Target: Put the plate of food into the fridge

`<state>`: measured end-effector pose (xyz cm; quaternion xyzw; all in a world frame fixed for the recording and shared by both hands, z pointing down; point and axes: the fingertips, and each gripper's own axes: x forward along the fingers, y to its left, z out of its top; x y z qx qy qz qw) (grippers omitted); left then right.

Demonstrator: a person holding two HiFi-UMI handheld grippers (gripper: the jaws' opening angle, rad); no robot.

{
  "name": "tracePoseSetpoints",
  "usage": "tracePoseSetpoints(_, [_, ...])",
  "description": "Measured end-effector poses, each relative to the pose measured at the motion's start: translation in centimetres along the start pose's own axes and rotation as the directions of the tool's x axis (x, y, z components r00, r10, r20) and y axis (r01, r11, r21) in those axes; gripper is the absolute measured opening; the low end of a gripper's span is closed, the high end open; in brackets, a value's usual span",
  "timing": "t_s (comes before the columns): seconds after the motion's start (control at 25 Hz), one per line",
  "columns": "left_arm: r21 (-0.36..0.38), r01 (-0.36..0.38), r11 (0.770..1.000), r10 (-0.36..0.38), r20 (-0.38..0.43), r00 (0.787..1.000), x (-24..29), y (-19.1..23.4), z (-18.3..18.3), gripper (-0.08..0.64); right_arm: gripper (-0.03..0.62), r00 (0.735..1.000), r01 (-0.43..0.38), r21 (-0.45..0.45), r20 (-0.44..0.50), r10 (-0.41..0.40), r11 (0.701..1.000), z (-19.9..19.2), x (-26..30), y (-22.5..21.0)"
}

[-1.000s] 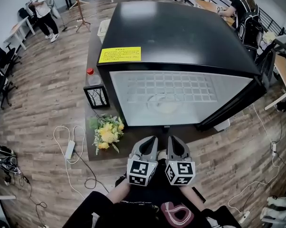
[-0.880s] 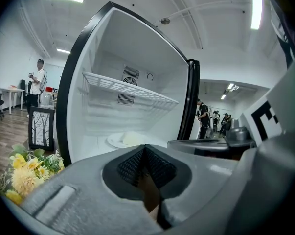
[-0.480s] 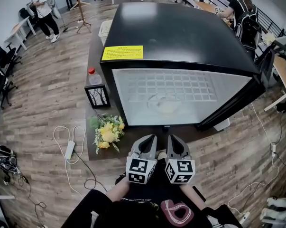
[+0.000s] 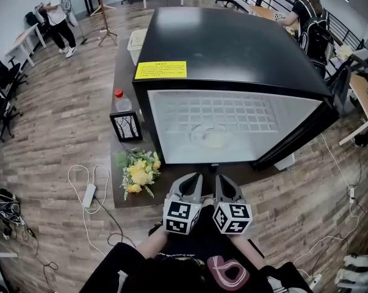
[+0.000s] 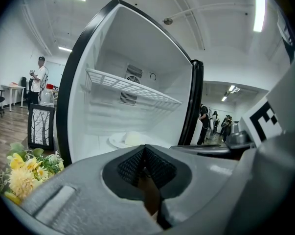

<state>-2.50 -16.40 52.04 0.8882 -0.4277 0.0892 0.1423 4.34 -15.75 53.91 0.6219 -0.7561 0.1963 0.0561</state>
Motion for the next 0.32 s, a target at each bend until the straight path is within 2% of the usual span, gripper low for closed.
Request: tracePoseSetpoints(0.32, [-0.014, -0.003, 1.000, 0.003, -0.019, 1.000, -0.19, 0.64, -0.34, 0.008, 0.006, 1.000, 0.000, -0.008, 0.000, 0.000, 1.000, 0.06, 0.21, 0.47])
